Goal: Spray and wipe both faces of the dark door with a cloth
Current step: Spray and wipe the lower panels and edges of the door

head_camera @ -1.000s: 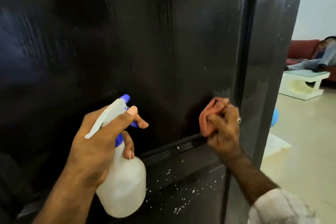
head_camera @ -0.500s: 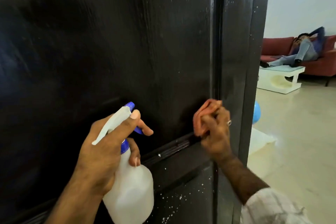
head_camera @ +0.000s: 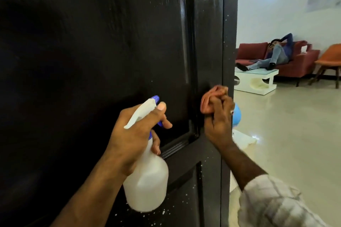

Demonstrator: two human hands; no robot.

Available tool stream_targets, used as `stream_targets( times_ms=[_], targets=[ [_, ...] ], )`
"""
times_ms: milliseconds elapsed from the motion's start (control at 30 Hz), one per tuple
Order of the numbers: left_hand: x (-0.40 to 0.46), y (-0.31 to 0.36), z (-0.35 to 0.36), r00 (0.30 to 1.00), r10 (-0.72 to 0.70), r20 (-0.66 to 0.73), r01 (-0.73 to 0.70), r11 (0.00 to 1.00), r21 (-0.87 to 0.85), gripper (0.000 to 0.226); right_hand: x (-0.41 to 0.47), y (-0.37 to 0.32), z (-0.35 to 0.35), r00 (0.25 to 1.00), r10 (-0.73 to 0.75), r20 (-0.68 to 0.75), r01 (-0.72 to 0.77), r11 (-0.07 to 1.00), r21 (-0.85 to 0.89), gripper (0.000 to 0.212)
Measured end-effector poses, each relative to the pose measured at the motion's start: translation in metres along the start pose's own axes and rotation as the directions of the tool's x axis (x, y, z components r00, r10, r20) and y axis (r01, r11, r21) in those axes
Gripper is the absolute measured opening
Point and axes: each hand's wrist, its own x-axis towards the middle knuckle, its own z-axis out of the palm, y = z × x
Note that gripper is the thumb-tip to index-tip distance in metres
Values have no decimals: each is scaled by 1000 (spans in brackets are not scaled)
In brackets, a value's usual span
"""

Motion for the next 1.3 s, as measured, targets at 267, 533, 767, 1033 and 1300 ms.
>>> stream_targets(
  times_ms=[267,533,767,1033,1300],
  targets=[
    [50,31,41,998,33,-50,-38,993,-108,41,133,-41,5,984,-128,-120,136,989,56,59],
    [44,-17,61,997,80,-3,-80,996,35,35,-101,21,19,942,321,97,-333,926,179,79],
    [41,-8,54,1000,20,10,-20,1000,-4,37,83,-49,2,999,-35,-40,39,993,108,60],
    [31,-5,25,999,47,15,-47,999,-16,39,16,-37,12,984,-149,96,142,987,75,63],
    [25,-16,26,998,50,23,-51,998,26,37,-34,0,-3,946,-265,186,277,960,-42,52]
  ],
)
